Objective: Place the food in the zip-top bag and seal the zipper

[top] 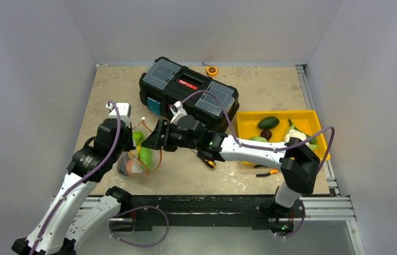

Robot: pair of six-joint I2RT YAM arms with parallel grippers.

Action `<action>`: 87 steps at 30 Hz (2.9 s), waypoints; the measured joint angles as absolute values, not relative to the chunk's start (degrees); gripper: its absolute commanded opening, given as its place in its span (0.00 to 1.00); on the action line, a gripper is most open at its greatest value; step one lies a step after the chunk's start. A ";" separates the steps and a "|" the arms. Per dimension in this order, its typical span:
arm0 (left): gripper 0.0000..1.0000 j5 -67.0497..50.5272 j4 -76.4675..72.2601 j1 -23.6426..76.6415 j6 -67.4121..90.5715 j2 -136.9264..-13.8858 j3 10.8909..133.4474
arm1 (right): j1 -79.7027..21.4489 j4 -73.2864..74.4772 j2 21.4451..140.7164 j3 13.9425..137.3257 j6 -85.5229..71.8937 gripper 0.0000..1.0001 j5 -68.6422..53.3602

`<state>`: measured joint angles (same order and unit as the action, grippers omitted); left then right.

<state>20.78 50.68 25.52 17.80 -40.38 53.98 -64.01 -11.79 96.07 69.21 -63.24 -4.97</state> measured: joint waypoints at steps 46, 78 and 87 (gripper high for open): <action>0.00 19.77 50.65 25.52 17.76 -41.23 53.95 | 5.19 13.85 65.80 41.85 -39.75 0.65 15.00; 0.00 19.68 50.63 25.52 17.74 -42.41 53.95 | 7.20 8.62 68.64 34.81 -41.08 0.32 0.58; 0.00 19.68 50.63 25.52 17.76 -42.26 53.95 | 7.01 8.78 56.60 34.83 -40.47 0.14 0.21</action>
<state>19.68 50.63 25.52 17.76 -42.26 53.95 7.01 8.78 56.60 34.83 -40.47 0.21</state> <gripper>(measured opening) 0.005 0.480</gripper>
